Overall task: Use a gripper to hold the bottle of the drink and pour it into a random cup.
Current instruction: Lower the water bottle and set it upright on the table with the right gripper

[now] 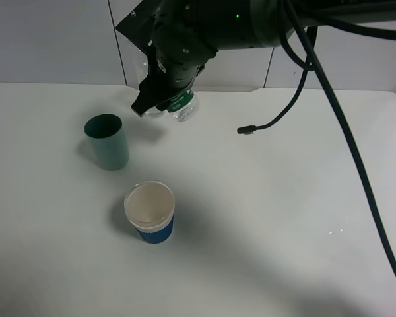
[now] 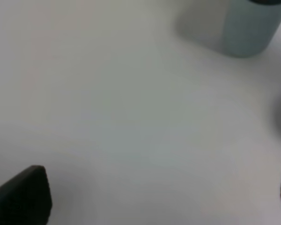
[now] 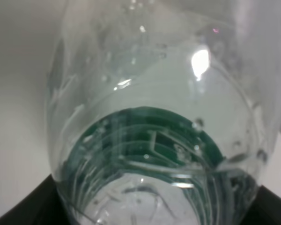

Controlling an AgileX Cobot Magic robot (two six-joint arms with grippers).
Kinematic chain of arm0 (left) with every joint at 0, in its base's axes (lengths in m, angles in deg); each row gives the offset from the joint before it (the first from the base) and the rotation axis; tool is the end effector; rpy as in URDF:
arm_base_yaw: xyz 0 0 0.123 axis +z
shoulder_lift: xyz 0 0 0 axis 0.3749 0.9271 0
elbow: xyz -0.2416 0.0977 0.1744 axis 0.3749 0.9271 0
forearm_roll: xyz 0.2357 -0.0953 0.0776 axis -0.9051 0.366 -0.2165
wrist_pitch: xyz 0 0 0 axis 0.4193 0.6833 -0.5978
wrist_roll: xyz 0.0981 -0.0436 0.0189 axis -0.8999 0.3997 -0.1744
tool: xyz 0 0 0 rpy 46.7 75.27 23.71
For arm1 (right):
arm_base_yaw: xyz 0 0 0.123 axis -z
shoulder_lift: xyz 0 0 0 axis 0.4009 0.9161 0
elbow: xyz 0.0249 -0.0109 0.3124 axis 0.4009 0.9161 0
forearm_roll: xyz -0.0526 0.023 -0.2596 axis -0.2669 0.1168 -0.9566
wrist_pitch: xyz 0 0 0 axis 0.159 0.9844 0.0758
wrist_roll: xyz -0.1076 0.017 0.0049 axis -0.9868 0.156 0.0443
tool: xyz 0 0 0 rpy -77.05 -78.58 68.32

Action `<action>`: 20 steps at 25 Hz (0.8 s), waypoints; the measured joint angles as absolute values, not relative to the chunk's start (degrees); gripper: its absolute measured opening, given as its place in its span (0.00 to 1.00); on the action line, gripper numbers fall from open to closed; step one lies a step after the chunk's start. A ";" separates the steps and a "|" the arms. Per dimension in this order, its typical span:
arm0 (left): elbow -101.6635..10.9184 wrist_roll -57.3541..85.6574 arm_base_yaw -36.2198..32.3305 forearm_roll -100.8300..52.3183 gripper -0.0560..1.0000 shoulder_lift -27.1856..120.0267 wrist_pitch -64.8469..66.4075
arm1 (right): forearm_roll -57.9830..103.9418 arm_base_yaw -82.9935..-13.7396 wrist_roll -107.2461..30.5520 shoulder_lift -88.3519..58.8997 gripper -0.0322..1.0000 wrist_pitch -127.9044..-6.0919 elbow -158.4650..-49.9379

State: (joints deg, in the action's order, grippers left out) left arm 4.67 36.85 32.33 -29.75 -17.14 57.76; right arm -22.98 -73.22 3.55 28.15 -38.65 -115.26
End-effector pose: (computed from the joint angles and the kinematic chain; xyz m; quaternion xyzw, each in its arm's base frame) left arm 0.0210 -0.0096 0.2804 0.0056 0.8884 0.0168 0.4587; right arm 0.3497 0.3475 0.2367 -0.4246 0.8245 -0.0677 0.3680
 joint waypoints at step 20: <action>4.67 36.85 32.33 -29.77 0.99 -17.14 57.76 | -5.97 -63.79 -5.17 15.75 0.59 -73.38 -86.97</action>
State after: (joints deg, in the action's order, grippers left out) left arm 4.67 36.85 32.33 -29.77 -17.14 57.76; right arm -5.97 -63.79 -5.17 15.75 -73.38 -86.97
